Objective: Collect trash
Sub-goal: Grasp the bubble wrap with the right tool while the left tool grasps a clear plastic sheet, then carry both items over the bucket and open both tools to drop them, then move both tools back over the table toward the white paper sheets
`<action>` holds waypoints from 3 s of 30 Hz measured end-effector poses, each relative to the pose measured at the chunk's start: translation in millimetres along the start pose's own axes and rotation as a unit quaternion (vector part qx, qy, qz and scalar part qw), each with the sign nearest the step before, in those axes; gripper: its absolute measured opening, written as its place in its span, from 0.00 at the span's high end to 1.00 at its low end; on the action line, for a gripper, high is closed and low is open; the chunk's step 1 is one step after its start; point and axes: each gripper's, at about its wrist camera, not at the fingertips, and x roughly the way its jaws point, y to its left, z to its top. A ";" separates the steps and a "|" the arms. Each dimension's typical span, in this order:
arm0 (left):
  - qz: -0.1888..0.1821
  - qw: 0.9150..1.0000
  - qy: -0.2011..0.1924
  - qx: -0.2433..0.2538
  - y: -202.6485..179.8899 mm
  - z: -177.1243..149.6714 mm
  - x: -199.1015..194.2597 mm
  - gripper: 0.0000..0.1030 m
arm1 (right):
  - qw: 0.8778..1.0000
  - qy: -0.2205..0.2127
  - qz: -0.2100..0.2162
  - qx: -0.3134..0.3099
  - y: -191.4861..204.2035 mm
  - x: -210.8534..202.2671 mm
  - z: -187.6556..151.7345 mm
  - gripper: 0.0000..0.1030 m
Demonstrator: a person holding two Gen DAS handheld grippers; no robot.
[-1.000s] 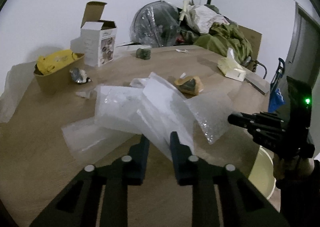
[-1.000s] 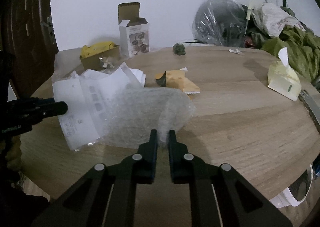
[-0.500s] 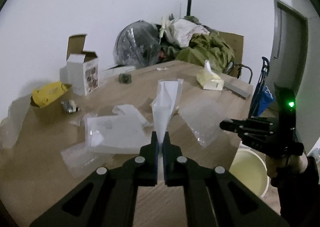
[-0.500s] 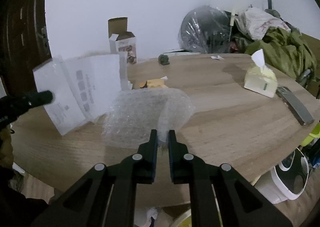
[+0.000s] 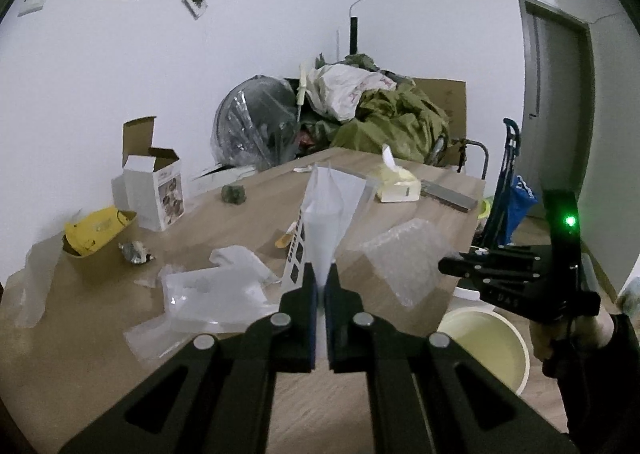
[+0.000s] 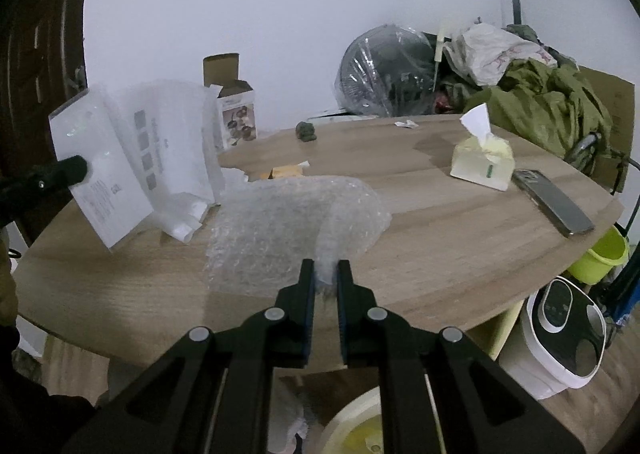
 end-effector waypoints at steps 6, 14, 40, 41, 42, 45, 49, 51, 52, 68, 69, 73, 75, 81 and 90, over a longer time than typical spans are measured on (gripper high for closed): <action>-0.016 1.000 -0.007 0.012 -16.4 2.6 -4.8 0.97 | 1.000 -0.006 -0.014 0.008 -9.1 -16.4 -7.5 0.91; -0.045 0.998 -0.009 0.032 -39.1 4.9 -3.0 0.97 | 0.999 -0.010 -0.045 0.027 -26.2 -46.3 -25.2 0.91; -0.161 0.980 0.029 0.111 -129.9 -3.3 33.3 0.97 | 0.981 0.094 -0.125 0.111 -92.3 -82.0 -129.3 0.70; -0.165 0.979 0.032 0.114 -133.3 -4.2 35.4 0.97 | 0.981 0.095 -0.123 0.113 -92.7 -81.7 -130.4 0.66; -0.168 0.978 0.036 0.118 -137.5 -5.3 36.9 0.97 | 0.981 0.096 -0.120 0.116 -93.4 -81.4 -132.5 0.62; -0.182 0.973 0.048 0.134 -151.3 -9.1 44.3 0.97 | 0.980 0.102 -0.120 0.121 -95.5 -80.6 -137.2 0.62; -0.202 0.965 0.068 0.153 -170.5 -16.8 56.4 0.97 | 0.977 0.104 -0.129 0.132 -103.7 -81.4 -142.4 0.62; -0.211 0.960 0.080 0.163 -179.2 -21.6 63.6 0.97 | 0.975 0.104 -0.136 0.140 -110.6 -83.5 -145.0 0.62; -0.215 0.958 0.086 0.167 -184.1 -24.4 67.0 0.97 | 0.974 0.104 -0.140 0.143 -112.5 -86.0 -147.0 0.62; -0.258 0.906 0.252 0.220 -232.4 -83.1 139.1 0.94 | 0.960 0.107 -0.187 0.180 -138.6 -99.9 -159.6 0.62; -0.260 0.905 0.256 0.220 -231.4 -83.8 139.6 0.92 | 0.960 0.107 -0.188 0.179 -138.0 -100.4 -159.9 0.62; -0.266 0.905 0.257 0.212 -229.5 -82.4 142.5 0.59 | 0.960 0.107 -0.189 0.177 -137.1 -99.3 -157.2 0.62; -0.267 0.906 0.253 0.207 -225.6 -80.2 142.0 0.59 | 0.961 0.106 -0.188 0.173 -135.2 -98.5 -154.4 0.62; -0.264 0.914 0.237 0.196 -217.4 -74.6 133.2 0.59 | 0.965 0.106 -0.181 0.156 -127.9 -93.4 -142.0 0.62; -0.247 0.934 0.199 0.166 -183.5 -56.2 119.3 0.59 | 0.974 0.096 -0.163 0.122 -108.0 -81.1 -114.4 0.62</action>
